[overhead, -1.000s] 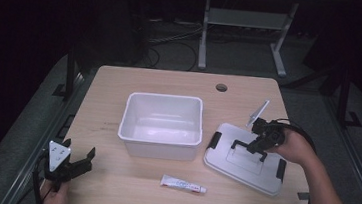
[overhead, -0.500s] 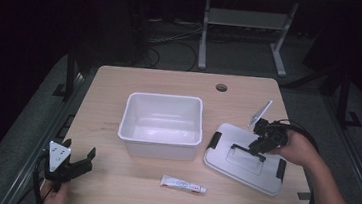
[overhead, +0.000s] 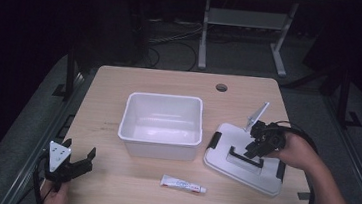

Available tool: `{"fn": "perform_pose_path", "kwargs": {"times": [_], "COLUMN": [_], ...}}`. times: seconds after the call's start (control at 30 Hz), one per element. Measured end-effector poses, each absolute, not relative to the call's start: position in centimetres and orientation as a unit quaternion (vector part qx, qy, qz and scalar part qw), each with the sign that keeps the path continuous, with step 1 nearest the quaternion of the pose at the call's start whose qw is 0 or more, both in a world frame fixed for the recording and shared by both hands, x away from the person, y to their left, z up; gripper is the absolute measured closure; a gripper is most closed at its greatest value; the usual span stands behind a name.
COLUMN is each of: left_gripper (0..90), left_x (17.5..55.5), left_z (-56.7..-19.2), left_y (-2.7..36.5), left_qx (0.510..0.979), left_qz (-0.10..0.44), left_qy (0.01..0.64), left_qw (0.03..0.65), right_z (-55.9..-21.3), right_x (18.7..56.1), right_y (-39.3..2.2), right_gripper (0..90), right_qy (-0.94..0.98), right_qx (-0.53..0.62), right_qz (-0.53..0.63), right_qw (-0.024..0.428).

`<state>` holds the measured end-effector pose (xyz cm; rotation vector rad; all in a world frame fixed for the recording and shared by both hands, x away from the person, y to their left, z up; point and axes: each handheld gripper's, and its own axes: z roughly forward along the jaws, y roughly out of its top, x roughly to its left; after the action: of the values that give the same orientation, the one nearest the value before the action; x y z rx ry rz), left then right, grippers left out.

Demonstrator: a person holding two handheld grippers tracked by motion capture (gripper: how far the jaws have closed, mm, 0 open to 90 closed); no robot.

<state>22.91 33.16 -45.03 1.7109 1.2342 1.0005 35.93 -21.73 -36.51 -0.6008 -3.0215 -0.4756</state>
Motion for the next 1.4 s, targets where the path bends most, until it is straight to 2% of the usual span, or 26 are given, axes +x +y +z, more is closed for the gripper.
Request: {"fn": "perform_pose_path", "kwargs": {"times": [0.73, 1.4], "left_gripper": [15.0, 15.0], "left_x": [22.9, 22.9], "left_z": [-45.0, -45.0], "left_y": [33.1, 33.3], "left_qx": [0.675, 0.674], "left_qz": [0.395, 0.396], "left_qy": [0.484, 0.484], "left_qw": [0.393, 0.392], "right_z": [-37.1, -38.8], "right_x": [33.0, 31.6], "right_y": [-17.5, -14.3], "right_gripper": [67.4, 60.2], "right_qy": [-0.978, -0.981], "right_qx": [-0.133, -0.105], "right_qz": [-0.159, -0.160], "right_qw": [0.017, 0.032]}}
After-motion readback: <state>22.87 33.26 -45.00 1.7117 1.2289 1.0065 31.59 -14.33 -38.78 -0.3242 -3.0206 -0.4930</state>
